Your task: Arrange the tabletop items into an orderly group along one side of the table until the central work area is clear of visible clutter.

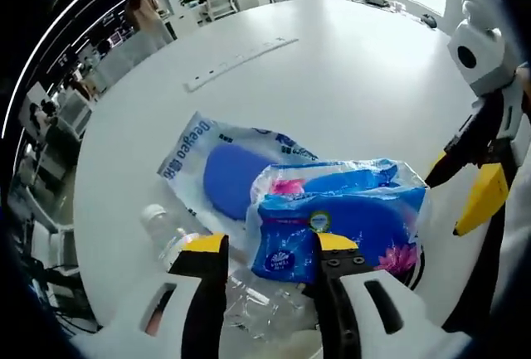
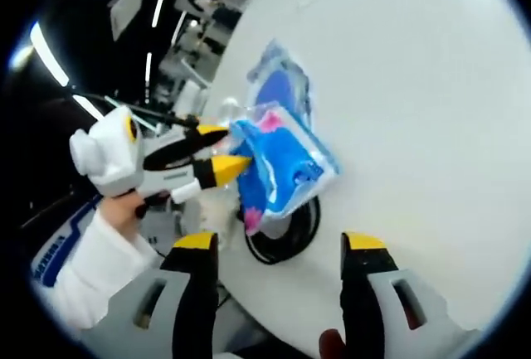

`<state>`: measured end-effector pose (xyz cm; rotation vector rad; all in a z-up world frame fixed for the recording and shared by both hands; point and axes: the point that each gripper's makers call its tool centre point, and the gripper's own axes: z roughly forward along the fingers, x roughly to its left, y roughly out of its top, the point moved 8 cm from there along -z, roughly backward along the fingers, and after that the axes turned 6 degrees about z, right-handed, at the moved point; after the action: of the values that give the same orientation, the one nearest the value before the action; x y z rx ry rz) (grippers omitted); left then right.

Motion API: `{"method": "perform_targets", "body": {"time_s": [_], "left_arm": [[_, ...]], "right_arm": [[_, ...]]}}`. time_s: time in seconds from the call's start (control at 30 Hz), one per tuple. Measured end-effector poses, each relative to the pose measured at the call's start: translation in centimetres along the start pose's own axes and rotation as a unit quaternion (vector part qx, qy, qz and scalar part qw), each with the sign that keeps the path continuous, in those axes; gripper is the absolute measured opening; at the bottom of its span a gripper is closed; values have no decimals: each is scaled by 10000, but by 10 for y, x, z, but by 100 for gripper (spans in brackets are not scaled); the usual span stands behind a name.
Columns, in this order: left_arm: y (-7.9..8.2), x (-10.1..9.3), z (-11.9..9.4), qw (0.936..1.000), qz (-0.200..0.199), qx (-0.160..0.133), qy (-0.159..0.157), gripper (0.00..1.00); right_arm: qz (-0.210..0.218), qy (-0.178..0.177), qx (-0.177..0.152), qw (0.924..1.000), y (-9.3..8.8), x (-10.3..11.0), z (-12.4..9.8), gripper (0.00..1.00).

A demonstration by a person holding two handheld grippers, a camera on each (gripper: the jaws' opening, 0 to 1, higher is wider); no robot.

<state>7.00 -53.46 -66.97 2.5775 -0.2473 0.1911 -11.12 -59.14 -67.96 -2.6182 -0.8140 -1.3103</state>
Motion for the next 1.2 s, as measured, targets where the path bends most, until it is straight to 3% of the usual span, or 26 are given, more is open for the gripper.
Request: {"method": "perform_targets", "body": {"time_s": [0.23,0.3,0.53,0.7,0.83,1.03,1.2], "left_arm": [[-1,-3,-1,9998,-186,-34,11,31],[-2,-5,-1,9997,-252,-34,15,25],[-8,-10,-6,9993,-376,-54,73,14],[-10,-17,-12,9978,-634,-170,69,6],[-10,-25,-16,9980,-602,-177,38,0],[-7,-35,-23,9965,-765,-342,20,0],[-1,-45,-24,9940,-995,-460,58,0]], "right_arm": [[174,-99,-48,9998,2,0,12,52],[39,-206,55,9998,0,-2,14,49],[34,-352,-254,9991,4,-12,13,39],[-514,-557,-331,9966,10,-20,12,26],[-521,-529,-484,9961,16,-21,8,3],[-663,-609,-600,9941,21,-25,-2,0],[-686,-461,-762,9937,27,-29,-19,0]]}}
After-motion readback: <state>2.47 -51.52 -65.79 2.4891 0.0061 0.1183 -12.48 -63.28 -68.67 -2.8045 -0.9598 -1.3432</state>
